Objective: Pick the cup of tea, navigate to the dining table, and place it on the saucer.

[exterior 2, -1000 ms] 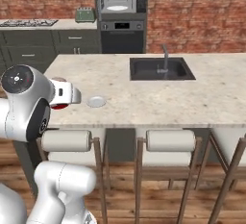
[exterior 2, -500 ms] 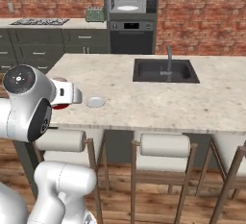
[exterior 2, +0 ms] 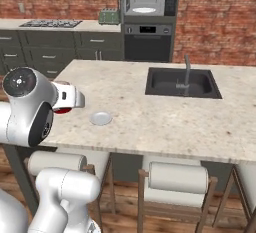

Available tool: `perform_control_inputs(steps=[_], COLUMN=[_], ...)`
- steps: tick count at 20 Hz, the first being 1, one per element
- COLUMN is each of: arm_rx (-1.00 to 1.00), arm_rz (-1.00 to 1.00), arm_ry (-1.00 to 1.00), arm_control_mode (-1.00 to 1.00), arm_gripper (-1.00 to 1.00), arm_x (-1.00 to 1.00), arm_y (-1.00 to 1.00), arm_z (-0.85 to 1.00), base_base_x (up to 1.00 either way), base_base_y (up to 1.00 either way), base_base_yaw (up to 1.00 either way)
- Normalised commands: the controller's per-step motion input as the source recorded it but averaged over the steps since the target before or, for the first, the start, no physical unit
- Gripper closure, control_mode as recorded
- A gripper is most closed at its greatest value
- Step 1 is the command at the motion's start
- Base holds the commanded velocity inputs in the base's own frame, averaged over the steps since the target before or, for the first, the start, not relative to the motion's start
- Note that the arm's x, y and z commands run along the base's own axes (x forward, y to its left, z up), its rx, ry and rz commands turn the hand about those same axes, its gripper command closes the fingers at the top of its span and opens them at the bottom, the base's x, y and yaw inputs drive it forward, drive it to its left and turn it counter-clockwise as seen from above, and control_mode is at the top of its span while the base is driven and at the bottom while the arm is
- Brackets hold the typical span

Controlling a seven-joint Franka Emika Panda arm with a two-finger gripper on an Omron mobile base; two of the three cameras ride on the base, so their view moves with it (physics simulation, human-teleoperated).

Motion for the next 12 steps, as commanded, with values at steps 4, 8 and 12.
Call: perform_control_inputs(steps=[4, 8, 12], arm_rx=[0.00, 0.00, 0.00], arm_rz=[0.00, 0.00, 0.00], arm_ry=[0.00, 0.00, 0.00], arm_control_mode=[1.00, 1.00, 1.00], arm_gripper=[1.00, 1.00, 1.00], arm_x=[0.00, 0.00, 0.00], arm_y=[0.00, 0.00, 0.00], arm_z=[0.00, 0.00, 0.00], base_base_x=[1.00, 0.36, 0.00], base_base_y=[-0.26, -0.18, 0.00], base_base_yaw=[0.14, 0.04, 0.00])
